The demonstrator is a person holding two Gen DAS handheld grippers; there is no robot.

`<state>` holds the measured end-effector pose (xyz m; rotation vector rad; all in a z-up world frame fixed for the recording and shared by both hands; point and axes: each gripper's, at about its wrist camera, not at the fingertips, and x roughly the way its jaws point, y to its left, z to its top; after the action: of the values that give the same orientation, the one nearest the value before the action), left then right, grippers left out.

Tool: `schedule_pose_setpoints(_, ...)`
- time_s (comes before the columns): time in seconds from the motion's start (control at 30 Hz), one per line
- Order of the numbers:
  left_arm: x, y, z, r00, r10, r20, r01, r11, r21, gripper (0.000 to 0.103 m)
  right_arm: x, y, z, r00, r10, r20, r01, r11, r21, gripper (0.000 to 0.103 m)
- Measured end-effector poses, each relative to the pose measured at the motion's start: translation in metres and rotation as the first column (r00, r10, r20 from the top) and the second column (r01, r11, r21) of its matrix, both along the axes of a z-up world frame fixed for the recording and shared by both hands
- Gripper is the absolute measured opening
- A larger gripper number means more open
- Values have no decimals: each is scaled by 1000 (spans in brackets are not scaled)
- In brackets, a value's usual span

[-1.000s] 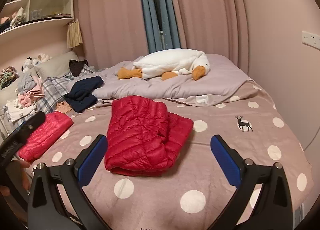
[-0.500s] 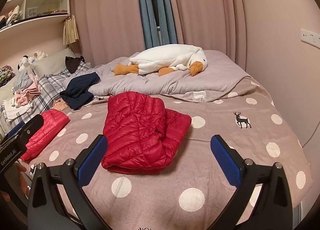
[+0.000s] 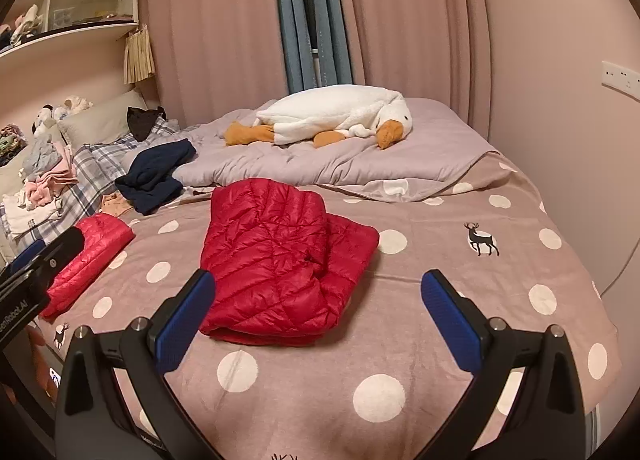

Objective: Fold large clothes

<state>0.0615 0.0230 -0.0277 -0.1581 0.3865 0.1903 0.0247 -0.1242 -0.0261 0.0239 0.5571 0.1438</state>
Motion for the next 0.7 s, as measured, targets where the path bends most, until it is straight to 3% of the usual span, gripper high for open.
schedule_pose_setpoints(0.7, -1, -4, 1, 999, -33, -16, 33, 999, -11, 102, 0, -5, 2, 1000, -20, 0, 20, 1000, 9, 103)
